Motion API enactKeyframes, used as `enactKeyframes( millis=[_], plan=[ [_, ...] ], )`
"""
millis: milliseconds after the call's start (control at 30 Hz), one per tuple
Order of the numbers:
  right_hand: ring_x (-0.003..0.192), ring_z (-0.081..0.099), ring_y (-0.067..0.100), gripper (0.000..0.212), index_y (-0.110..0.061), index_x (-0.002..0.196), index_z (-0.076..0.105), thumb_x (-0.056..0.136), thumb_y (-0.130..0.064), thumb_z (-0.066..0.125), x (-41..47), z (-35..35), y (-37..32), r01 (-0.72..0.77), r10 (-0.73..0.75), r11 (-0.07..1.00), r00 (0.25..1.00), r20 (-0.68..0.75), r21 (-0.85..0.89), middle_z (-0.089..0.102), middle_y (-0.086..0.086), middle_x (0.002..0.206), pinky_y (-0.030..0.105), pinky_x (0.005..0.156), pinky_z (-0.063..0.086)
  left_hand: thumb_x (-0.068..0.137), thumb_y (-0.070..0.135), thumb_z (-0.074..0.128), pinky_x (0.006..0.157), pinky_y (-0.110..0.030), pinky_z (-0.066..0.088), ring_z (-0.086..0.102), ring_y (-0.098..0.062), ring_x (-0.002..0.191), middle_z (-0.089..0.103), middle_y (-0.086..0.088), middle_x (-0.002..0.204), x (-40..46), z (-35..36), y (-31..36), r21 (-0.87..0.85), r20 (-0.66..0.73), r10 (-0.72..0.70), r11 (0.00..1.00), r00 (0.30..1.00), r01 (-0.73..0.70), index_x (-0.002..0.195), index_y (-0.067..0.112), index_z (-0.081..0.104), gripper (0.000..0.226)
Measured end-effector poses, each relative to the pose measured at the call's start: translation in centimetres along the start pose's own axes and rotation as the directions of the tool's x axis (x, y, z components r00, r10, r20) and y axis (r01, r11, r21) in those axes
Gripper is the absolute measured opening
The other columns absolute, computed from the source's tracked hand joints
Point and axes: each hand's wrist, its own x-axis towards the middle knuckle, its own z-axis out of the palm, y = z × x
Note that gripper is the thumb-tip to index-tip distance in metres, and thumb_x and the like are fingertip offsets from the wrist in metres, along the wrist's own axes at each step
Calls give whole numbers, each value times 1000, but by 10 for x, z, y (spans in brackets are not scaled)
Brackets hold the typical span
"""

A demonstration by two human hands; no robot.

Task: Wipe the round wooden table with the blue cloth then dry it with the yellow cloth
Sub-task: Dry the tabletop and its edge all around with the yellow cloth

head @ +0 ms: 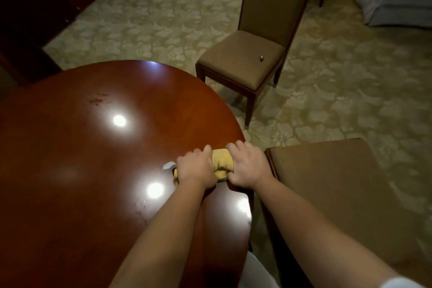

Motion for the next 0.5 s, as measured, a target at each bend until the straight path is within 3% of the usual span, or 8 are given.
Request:
enactKeyframes(
  millis=[167, 333, 500],
  plan=[
    [106, 50, 25, 62, -18, 129, 44, 76, -45, 60, 71, -13, 27, 114, -114, 993, 993, 29, -17, 50, 3, 116, 34, 79, 42, 79, 35, 57, 68, -34, 37, 56, -26, 95, 55, -5, 104, 56, -15, -4, -29, 16, -104, 994, 994, 105, 98, 22, 32, 34],
    [103, 51, 28, 62, -16, 127, 47, 73, -44, 62, 130, -19, 41, 205, -204, 979, 978, 39, -18, 52, 5, 113, 38, 80, 45, 80, 45, 58, 68, -33, 36, 56, -26, 99, 56, -6, 107, 101, -24, -15, -28, 14, -197, 980, 980, 198, 109, 21, 39, 43],
    [106, 50, 28, 60, -17, 127, 45, 75, -42, 62, 165, -27, 43, 241, -240, 970, 970, 36, -19, 51, 6, 115, 37, 82, 43, 78, 46, 60, 68, -34, 37, 58, -28, 97, 57, -6, 106, 126, -30, -25, -45, 5, -254, 966, 967, 254, 107, 20, 38, 45]
  ],
)
